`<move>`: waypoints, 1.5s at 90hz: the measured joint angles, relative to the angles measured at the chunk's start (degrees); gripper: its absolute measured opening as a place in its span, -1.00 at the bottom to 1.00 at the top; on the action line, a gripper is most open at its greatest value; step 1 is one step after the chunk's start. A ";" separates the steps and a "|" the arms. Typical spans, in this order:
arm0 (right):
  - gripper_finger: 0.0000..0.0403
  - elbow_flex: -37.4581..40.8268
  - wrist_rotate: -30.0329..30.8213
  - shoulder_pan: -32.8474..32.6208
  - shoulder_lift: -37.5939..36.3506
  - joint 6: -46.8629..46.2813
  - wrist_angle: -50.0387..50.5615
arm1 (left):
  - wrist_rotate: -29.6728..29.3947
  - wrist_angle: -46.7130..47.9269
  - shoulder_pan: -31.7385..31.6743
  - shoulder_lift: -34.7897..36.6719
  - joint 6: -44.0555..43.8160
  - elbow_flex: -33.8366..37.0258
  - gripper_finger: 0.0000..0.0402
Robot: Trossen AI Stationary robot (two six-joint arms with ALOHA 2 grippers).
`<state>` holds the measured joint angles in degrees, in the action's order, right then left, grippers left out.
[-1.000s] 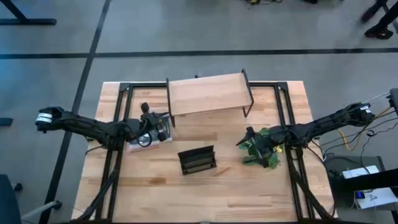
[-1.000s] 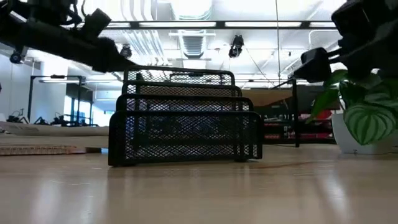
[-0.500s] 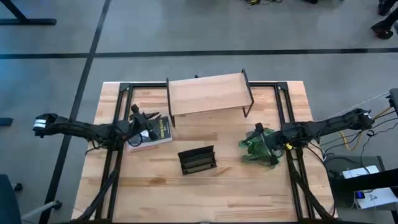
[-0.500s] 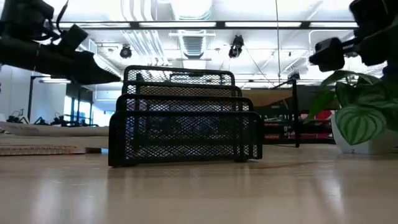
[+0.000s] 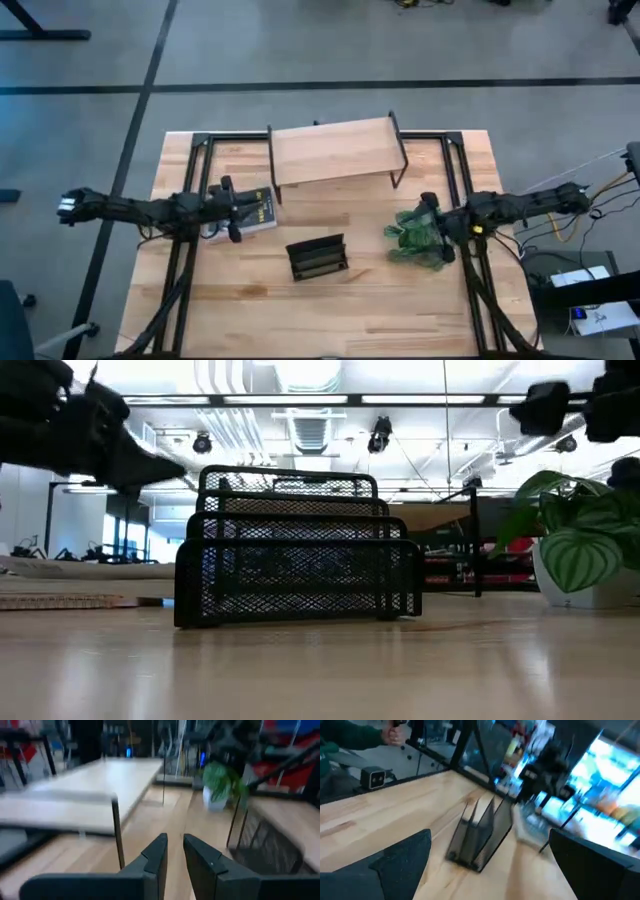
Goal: Stock shelves
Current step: Return to Home Position
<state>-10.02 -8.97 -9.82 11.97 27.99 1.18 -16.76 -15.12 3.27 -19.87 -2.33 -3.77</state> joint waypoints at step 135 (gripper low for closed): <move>0.92 0.08 6.42 1.00 -11.98 -16.31 5.34 | 6.57 5.00 0.00 9.15 -1.26 3.25 -0.75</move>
<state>-9.94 -2.55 -8.82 -0.01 11.67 6.53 -10.18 -10.12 3.27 -10.72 -3.59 -0.52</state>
